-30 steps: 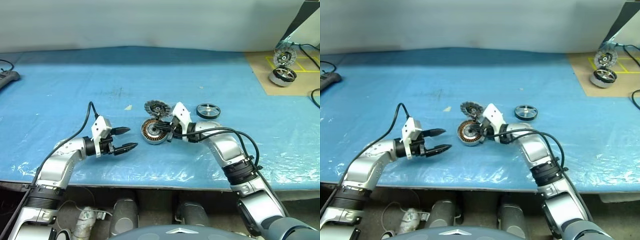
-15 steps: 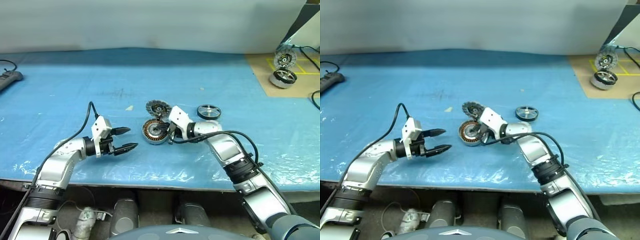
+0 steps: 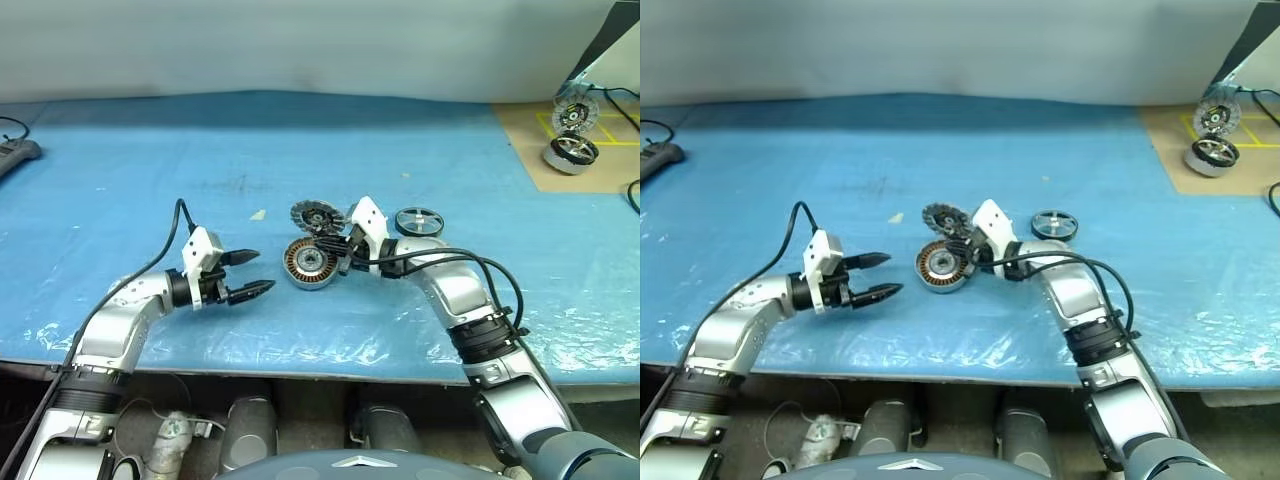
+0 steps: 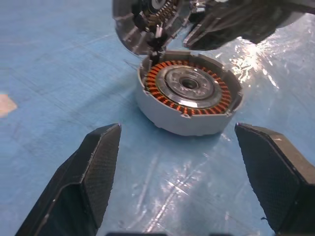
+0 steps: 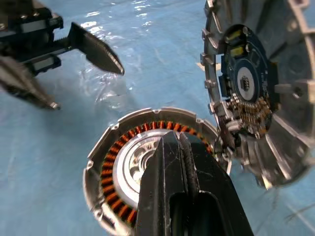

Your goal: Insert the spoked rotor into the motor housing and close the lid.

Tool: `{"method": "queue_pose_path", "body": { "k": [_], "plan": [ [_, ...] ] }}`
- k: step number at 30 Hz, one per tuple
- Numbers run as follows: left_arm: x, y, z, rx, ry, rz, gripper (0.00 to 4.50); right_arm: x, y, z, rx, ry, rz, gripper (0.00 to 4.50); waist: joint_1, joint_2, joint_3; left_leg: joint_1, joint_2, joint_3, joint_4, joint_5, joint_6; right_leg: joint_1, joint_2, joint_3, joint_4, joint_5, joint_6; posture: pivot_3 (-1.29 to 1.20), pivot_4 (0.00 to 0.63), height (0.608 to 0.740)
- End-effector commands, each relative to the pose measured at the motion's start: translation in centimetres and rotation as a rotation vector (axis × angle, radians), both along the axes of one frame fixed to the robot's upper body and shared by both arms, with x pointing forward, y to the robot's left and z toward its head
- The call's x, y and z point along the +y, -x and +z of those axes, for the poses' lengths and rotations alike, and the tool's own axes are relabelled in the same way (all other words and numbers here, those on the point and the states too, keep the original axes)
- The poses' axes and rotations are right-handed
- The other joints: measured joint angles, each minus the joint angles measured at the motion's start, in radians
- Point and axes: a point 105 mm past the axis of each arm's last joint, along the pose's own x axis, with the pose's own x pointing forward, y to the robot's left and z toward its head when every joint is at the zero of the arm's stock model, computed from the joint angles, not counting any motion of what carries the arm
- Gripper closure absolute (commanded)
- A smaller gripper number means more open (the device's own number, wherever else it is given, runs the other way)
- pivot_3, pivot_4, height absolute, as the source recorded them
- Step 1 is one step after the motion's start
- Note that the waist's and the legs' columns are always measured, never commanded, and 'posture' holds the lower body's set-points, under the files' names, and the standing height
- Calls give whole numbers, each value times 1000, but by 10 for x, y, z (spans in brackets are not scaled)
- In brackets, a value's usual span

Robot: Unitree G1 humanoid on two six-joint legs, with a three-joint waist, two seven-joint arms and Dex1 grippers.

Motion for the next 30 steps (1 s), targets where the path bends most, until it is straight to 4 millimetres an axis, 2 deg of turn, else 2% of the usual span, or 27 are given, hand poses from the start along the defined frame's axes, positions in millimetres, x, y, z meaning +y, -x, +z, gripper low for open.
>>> {"method": "queue_pose_path", "body": {
  "k": [1, 5, 8, 9, 12, 18, 22, 25, 28, 30],
  "plan": [
    [4, 0, 12, -50, 8, -1, 489, -32, 8, 11, 5, -26, -57, 4483, 1, 0, 0, 0, 0, 0, 0, 0, 0, 0, 0, 0, -1, 0, 0, 0, 150, 740],
    [1, 2, 12, -60, 7, -10, 489, -70, 12, 4, 5, 14, -201, 4483, -1, 0, 0, 1, 0, 0, 0, -1, 1, 1, 0, 0, -2, 0, 0, 0, 150, 740],
    [0, 2, 11, -57, 11, -12, 489, -101, -10, 9, -70, 3, -428, 4483, -9, 0, 0, 2, 1, 0, 0, -1, 0, 1, 0, 0, -1, 0, 0, 0, 150, 740],
    [-1, 1, 11, -55, 13, -13, 489, -105, -14, 13, -81, -19, -462, 4483, -9, 0, 0, 3, 1, 0, 0, 0, 0, 1, 0, 0, -1, 0, 0, 0, 150, 740],
    [-4, -1, 9, -39, 18, -34, 489, -97, -30, 30, -149, -74, -506, 4483, -10, 0, 0, 3, 0, 0, 0, 0, 0, 1, 0, 0, 0, 0, 0, 0, 150, 740],
    [-8, -3, 8, -31, 21, -52, 489, -59, -49, 60, -208, -139, -397, 4483, -9, 1, 0, 2, 0, 1, 0, 0, 0, 0, 0, 0, 0, 0, -1, 0, 150, 740],
    [-9, -3, 9, -32, 22, -58, 489, -52, -66, 67, -233, -117, -386, 4483, -7, 1, 0, 1, 0, 1, 0, 1, -2, -1, 0, 0, 0, 0, -1, 0, 150, 740],
    [-9, -1, 10, -36, 22, -57, 489, -66, -76, 65, -263, -67, -445, 4483, -2, 0, 0, 0, 0, 1, 1, 1, -2, 0, 0, 0, 0, 0, -1, 0, 150, 740],
    [-6, 1, 11, -36, 27, -44, 489, -105, -91, 55, -293, 30, -626, 4483, -1, 0, 0, 0, 0, 1, 2, 2, -3, 0, 0, 0, 0, 0, -1, 0, 150, 740],
    [-5, 2, 12, -33, 27, -42, 489, -120, -90, 51, -290, 61, -639, 4308, -2, 0, 0, -1, 0, 1, 3, 2, -3, 0, 0, 0, 1, 0, -1, 0, 150, 740]
  ]
}}
